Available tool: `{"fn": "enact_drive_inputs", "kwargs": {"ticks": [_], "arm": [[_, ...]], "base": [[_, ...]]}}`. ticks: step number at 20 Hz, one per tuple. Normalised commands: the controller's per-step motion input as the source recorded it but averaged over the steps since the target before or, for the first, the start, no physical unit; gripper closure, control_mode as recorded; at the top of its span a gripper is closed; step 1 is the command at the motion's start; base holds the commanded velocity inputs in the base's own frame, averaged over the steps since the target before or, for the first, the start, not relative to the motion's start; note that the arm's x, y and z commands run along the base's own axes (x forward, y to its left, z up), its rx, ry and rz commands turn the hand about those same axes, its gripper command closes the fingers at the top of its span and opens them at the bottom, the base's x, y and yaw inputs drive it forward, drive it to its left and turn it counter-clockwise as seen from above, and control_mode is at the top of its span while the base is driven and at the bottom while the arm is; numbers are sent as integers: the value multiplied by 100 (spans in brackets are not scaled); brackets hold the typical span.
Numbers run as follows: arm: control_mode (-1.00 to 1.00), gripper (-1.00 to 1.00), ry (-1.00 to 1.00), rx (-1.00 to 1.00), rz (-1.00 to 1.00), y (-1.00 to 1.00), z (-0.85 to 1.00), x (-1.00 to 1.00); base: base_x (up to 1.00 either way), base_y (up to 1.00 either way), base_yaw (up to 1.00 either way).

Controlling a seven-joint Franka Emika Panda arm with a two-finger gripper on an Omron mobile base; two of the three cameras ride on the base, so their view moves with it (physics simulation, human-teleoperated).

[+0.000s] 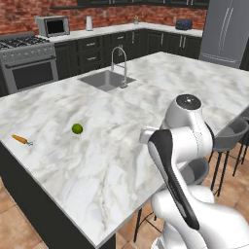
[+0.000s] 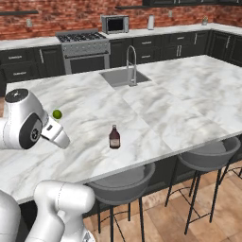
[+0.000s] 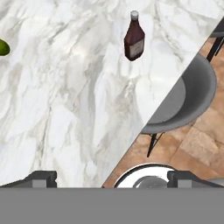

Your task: Move the ketchup and ketchup from the cabinet to the dining counter.

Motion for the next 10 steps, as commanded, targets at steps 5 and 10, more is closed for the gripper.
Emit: {"fn": "enact_drive_inputs", "kwargs": {"ticks": [5, 10], "arm": [[-100, -100, 0, 0, 0, 0, 0, 0], [100, -100, 0, 0, 0, 1, 0, -1]], "base": [[0, 0, 0], [-27, 5, 0]]}}
